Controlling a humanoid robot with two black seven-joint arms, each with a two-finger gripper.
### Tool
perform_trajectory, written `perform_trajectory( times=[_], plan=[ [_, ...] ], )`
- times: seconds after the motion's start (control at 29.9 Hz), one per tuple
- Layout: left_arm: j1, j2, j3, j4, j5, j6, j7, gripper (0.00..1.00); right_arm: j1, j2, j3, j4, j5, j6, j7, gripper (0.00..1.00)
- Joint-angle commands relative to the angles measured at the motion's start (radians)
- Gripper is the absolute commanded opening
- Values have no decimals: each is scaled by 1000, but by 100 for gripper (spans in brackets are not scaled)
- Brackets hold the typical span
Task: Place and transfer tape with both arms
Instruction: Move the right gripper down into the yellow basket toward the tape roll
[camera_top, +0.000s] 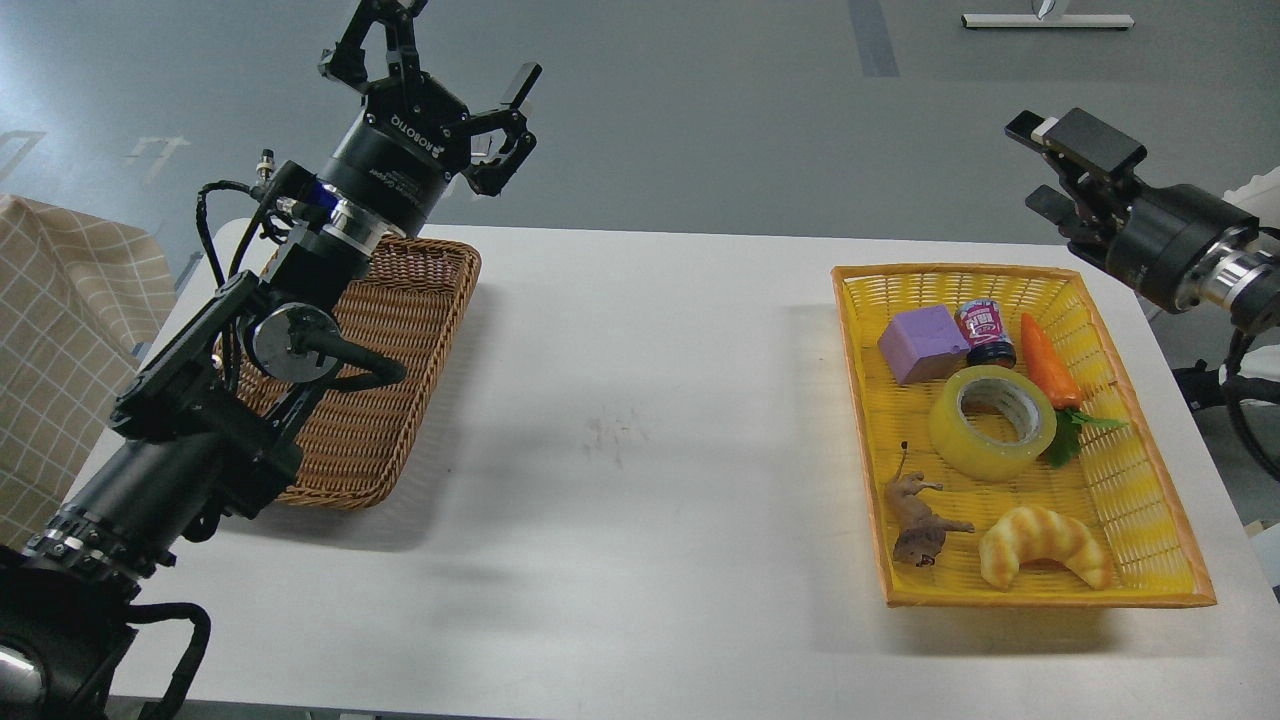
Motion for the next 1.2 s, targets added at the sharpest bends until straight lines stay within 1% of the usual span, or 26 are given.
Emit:
perform_trajectory(
  times=[0.0, 0.1, 0.2, 0.43, 0.57, 0.77, 0.9, 1.17],
  plan=[
    [0, 3, 0, -1, 1, 0, -1, 98, -26, -63, -2, 40, -114, 0, -2, 100],
    [0, 3, 0, -2, 1, 0, 1, 98, -57, -123, -38, 96, -261, 0, -9, 100],
    [0, 3, 0, -2, 1, 0, 1, 98, -63, -157, -76, 108, -328, 0, -19, 100],
    [0, 6, 0, -5, 1, 0, 1, 98, -115, -212, -105, 119, -356, 0, -22, 100],
    [-2, 7, 0, -8, 2, 0, 4, 98, -121, -238, -151, 131, -440, 0, -22, 100],
    [1, 27, 0, -8, 4, 0, 1, 98, -189, -235, -168, 131, -504, 0, -23, 99],
    [1, 32, 0, -10, 4, 0, 4, 98, -193, -223, -185, 130, -552, 0, -25, 99],
    [0, 34, 0, -11, 4, 0, 4, 98, -181, -185, -234, 111, -557, 0, -37, 99]
  ],
)
